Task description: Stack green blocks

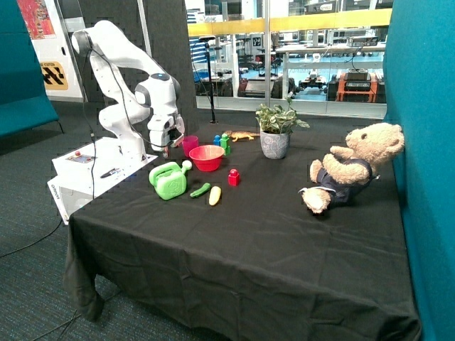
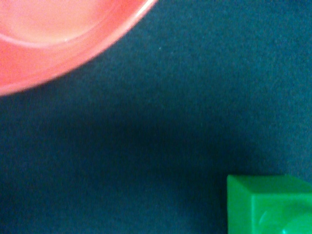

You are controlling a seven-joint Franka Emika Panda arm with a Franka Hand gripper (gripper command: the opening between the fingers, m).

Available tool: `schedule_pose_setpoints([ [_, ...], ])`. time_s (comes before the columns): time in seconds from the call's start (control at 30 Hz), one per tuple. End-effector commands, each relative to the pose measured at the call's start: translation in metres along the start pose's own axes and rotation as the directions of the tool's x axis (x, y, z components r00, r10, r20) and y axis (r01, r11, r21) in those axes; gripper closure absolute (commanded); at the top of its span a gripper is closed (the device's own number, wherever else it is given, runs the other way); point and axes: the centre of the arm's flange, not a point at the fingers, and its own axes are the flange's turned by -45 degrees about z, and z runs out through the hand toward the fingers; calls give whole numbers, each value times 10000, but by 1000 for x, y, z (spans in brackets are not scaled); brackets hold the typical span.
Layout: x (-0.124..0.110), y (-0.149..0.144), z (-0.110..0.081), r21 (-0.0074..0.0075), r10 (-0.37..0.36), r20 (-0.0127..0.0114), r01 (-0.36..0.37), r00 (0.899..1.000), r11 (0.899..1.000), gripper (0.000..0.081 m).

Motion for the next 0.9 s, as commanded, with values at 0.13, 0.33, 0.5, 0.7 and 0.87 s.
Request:
schedule_pose_setpoints([
  [0.13,-11,0,0,9,-396,-5,396,9992,9992,96],
  [0.33,-14,15,3,9,-321,-5,321,9995,9995,96],
  [0.5,-4,20,7,9,-442,-5,442,9990,9990,109],
  [0.7,4,19,5,9,-652,-6,652,9979,9979,60],
  [0.87,4,16,10,9,-735,-6,735,9973,9973,73],
])
